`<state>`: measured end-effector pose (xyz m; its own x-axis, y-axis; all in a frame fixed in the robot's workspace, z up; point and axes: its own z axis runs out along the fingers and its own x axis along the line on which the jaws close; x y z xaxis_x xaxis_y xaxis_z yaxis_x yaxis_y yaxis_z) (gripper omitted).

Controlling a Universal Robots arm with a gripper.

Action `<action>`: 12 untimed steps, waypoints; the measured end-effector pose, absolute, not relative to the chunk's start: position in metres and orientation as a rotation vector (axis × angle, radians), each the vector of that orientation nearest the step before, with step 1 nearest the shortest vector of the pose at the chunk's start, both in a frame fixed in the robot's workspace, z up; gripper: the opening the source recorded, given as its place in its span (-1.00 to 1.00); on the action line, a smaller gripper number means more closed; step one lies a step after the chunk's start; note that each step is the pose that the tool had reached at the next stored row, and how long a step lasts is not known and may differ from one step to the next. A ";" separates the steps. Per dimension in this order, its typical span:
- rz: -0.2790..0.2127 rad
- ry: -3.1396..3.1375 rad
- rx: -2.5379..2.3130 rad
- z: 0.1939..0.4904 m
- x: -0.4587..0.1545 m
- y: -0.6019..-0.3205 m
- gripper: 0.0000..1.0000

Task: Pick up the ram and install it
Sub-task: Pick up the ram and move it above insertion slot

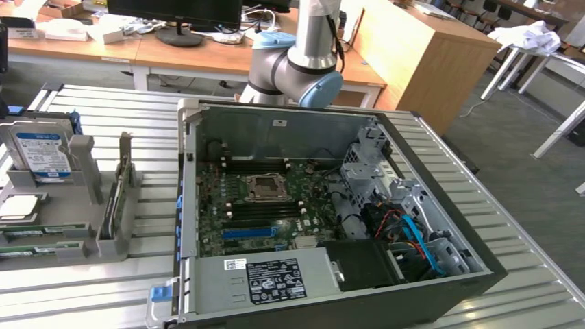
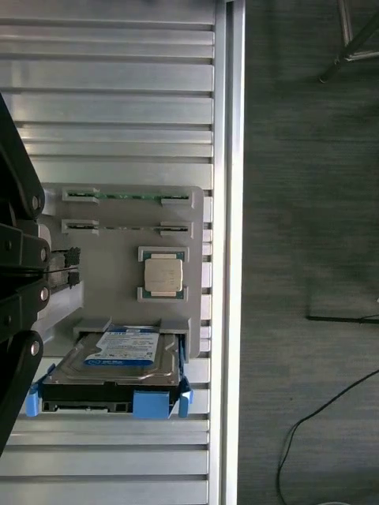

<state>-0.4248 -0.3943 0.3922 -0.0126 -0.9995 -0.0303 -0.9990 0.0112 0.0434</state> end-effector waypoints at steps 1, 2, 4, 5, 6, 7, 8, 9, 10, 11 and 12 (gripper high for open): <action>-0.082 -2.228 2.201 0.392 -0.425 -0.394 -0.79; -0.082 -2.227 2.201 0.392 -0.425 -0.394 -0.79; -0.082 -2.227 2.201 0.392 -0.425 -0.394 -0.79; -0.082 -2.228 2.201 0.392 -0.425 -0.394 -0.79; -0.082 -2.228 2.201 0.392 -0.425 -0.394 -0.79; -0.082 -2.228 2.201 0.392 -0.425 -0.394 -0.77; -0.082 -2.228 2.201 0.392 -0.425 -0.394 -0.66; -0.082 -2.228 2.201 0.392 -0.425 -0.394 -0.66; -0.082 -2.228 2.201 0.392 -0.425 -0.394 -0.54; -0.082 -2.228 2.201 0.392 -0.425 -0.394 -0.41; -0.082 -2.228 2.201 0.392 -0.425 -0.394 -0.41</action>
